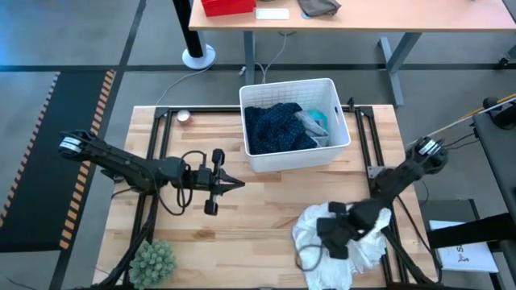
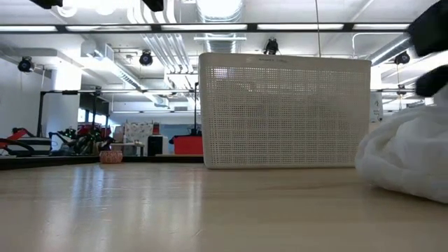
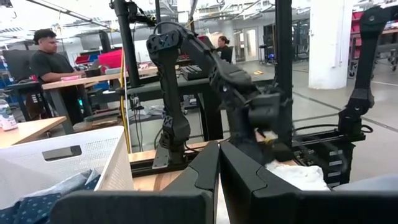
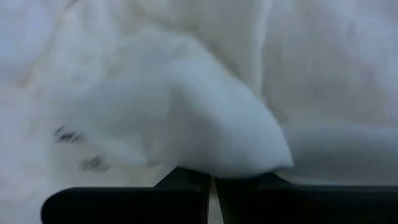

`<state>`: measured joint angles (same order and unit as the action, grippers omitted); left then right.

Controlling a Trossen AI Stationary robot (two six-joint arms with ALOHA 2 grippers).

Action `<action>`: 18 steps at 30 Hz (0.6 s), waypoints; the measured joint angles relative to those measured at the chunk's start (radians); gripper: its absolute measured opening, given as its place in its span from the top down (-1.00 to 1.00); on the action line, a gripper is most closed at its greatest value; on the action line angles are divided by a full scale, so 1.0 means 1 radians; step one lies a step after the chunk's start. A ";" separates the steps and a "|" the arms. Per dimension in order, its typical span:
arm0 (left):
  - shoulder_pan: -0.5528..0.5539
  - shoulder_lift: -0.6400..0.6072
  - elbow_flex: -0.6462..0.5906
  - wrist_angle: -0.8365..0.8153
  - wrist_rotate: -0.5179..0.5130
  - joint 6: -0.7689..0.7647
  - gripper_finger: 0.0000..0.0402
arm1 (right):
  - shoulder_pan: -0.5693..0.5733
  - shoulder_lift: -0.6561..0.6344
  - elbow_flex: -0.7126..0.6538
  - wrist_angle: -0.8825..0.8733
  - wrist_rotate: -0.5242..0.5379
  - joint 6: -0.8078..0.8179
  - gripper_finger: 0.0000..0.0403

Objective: Sort clothes
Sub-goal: Put the right white sock in the bin

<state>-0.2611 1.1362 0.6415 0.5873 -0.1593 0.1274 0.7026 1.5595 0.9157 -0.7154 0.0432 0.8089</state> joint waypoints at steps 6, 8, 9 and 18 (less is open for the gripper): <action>-0.002 -0.004 0.000 -0.002 0.000 0.006 1.00 | -0.172 0.020 0.000 0.029 -0.012 -0.220 1.00; -0.002 -0.005 0.000 -0.003 0.000 0.007 1.00 | -0.223 0.021 0.000 0.065 -0.034 -0.297 1.00; -0.002 -0.005 0.000 -0.003 0.000 0.010 1.00 | -0.246 0.021 0.000 0.087 -0.049 -0.339 1.00; -0.004 -0.008 -0.001 -0.007 0.000 0.013 1.00 | -0.371 0.021 0.020 0.119 -0.130 -0.612 1.00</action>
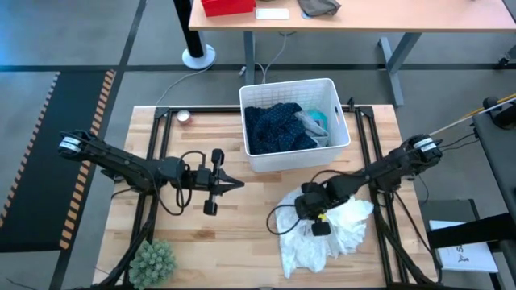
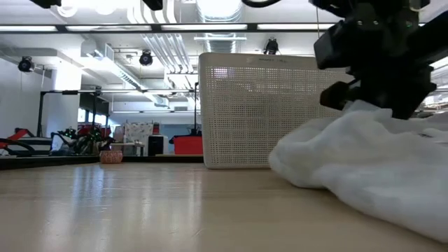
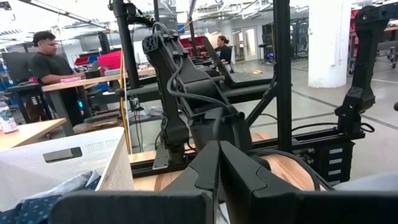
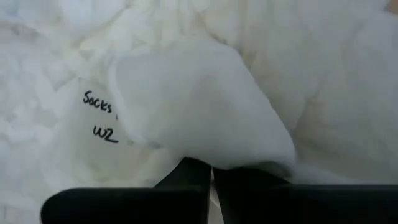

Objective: Sort clothes
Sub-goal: Put the right white sock in the bin

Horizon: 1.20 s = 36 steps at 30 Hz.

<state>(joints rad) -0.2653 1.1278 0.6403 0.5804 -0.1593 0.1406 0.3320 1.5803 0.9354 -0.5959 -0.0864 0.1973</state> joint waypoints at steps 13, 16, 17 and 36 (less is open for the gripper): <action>0.000 0.000 -0.001 0.000 0.000 -0.002 1.00 | -0.010 -0.002 0.103 -0.327 0.031 -0.138 1.00; 0.000 0.000 -0.001 0.000 0.000 -0.002 1.00 | -0.010 -0.012 0.142 -0.444 0.035 -0.126 1.00; 0.000 0.000 -0.001 -0.001 0.000 -0.003 1.00 | -0.010 -0.020 0.156 -0.469 0.035 -0.115 1.00; 0.000 0.000 -0.002 -0.017 0.000 -0.010 1.00 | -0.009 -0.222 0.215 -0.502 0.114 0.400 0.49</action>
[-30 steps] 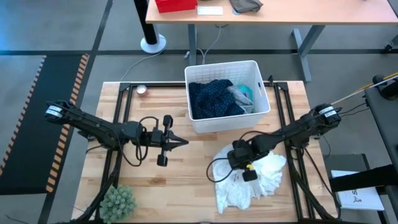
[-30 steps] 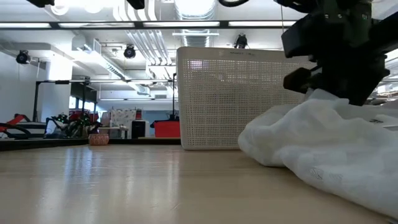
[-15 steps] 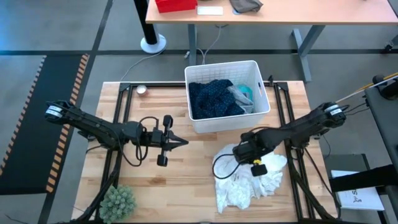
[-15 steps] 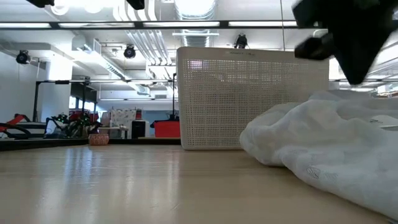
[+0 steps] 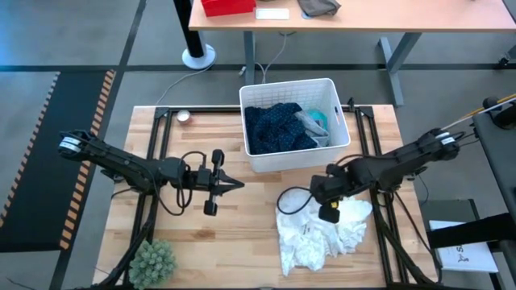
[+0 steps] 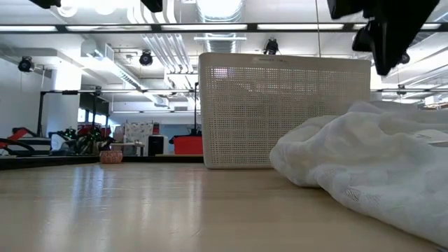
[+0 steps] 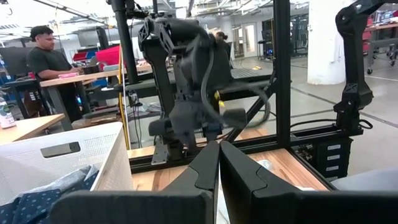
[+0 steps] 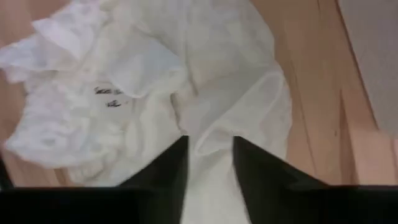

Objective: Sort clothes
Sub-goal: Put the right white sock in the bin

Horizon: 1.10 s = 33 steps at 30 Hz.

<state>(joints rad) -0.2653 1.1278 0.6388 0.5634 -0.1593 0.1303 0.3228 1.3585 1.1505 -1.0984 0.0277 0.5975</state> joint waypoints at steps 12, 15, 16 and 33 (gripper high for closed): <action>0.000 0.000 0.000 -0.004 0.000 -0.004 1.00 | 0.000 0.140 -0.052 0.071 0.060 0.031 -0.44; 0.000 0.000 0.000 -0.005 0.000 -0.004 1.00 | -0.001 0.166 -0.052 0.072 0.083 0.017 -0.40; 0.000 0.000 0.000 -0.004 0.000 -0.005 1.00 | -0.001 0.172 -0.052 0.072 0.094 0.013 -0.35; 0.000 0.000 -0.007 -0.003 -0.014 -0.008 1.00 | 0.018 0.129 0.113 -0.008 0.138 -0.094 0.97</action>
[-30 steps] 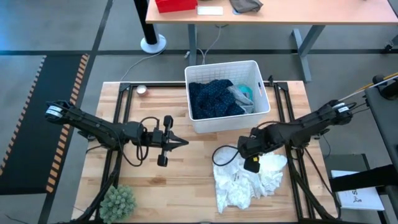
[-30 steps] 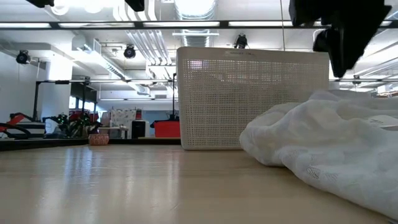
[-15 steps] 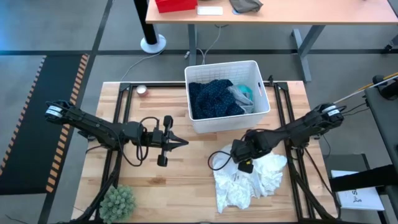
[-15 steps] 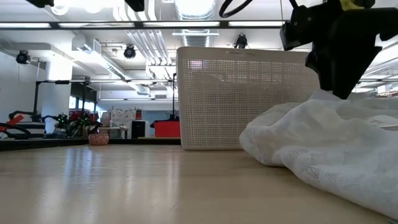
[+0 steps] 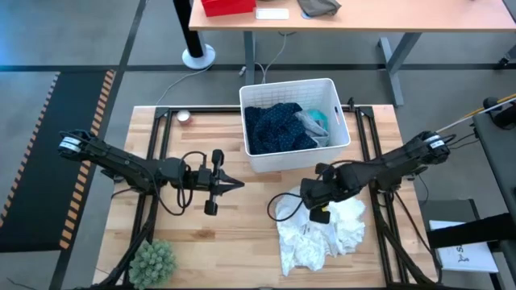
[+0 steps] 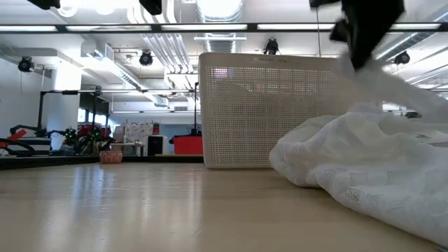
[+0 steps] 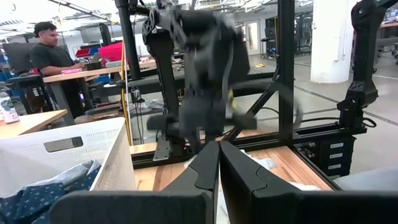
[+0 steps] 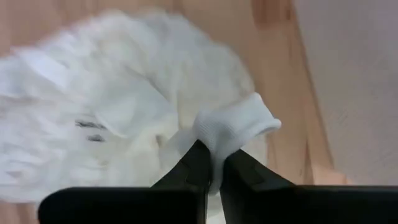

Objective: Sort clothes
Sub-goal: Put the right white sock in the bin

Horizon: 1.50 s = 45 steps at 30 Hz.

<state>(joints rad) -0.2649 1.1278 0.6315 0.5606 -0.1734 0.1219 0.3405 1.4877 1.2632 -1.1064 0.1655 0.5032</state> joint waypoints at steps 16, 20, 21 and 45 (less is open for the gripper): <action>0.000 0.000 0.000 0.000 -0.001 -0.002 1.00 | 0.012 -0.041 0.594 -0.086 0.517 -0.288 1.00; -0.001 0.000 0.000 0.000 -0.001 -0.003 1.00 | -0.014 -0.034 0.729 -0.082 0.708 -0.384 1.00; -0.001 0.000 0.000 0.000 -0.001 -0.003 1.00 | -0.024 -0.034 0.756 -0.079 0.750 -0.407 1.00; -0.001 0.000 -0.002 0.000 -0.001 -0.003 1.00 | -0.434 0.032 0.782 -0.185 0.540 -0.465 0.54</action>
<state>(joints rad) -0.2657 1.1278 0.6299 0.5602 -0.1745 0.1188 -0.0937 1.5200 2.0456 -1.2913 0.7059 0.0379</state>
